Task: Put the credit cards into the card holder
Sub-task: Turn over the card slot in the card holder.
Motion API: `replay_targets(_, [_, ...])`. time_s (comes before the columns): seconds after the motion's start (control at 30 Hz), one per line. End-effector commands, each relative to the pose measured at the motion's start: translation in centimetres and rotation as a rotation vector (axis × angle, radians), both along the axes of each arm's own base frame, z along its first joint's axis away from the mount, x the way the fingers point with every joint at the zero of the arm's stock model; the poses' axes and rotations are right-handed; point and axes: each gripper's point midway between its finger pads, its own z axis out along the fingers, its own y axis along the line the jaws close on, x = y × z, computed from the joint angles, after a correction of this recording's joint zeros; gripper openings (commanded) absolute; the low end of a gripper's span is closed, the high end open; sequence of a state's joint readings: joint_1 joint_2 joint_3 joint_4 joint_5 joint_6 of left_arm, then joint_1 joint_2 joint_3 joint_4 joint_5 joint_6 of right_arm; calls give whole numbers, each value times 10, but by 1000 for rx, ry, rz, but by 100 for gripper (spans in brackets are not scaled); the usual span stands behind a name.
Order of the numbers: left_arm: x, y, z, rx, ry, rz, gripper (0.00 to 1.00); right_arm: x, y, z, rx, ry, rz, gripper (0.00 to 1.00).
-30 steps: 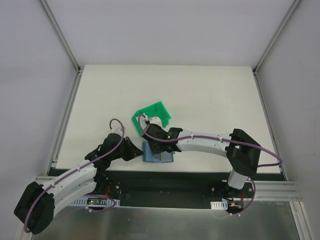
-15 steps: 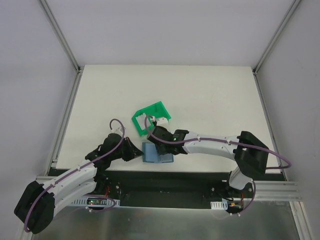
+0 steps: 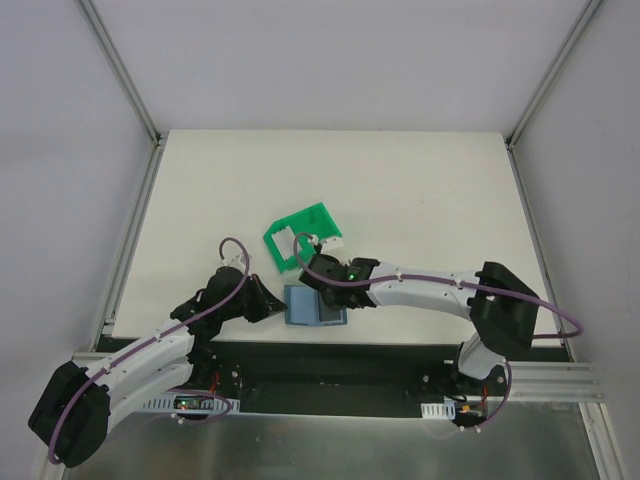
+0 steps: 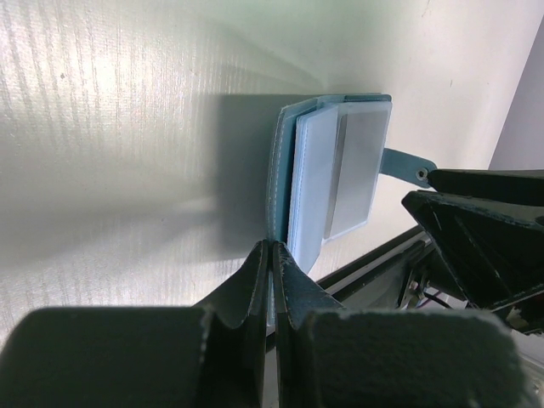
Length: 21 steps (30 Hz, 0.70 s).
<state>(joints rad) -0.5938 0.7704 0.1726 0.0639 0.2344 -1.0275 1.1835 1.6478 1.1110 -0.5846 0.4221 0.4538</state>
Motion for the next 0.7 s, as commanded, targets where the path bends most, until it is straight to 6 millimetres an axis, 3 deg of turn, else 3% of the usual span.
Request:
replay_targets(0.0, [2,1,-1,5,-9,-2,0,9,11,40,97,-72,28,42])
replay_targets(0.13, [2,5,-10,14,36,47,0,9,36,59,218,-79,115,46])
replay_targets(0.3, [4,8,-19,31,89,97,0,17,60,69,375,-38,148,50])
replay_targets(0.67, [8,20,-30,9,137,251,0,76,90,90,518,37,168,58])
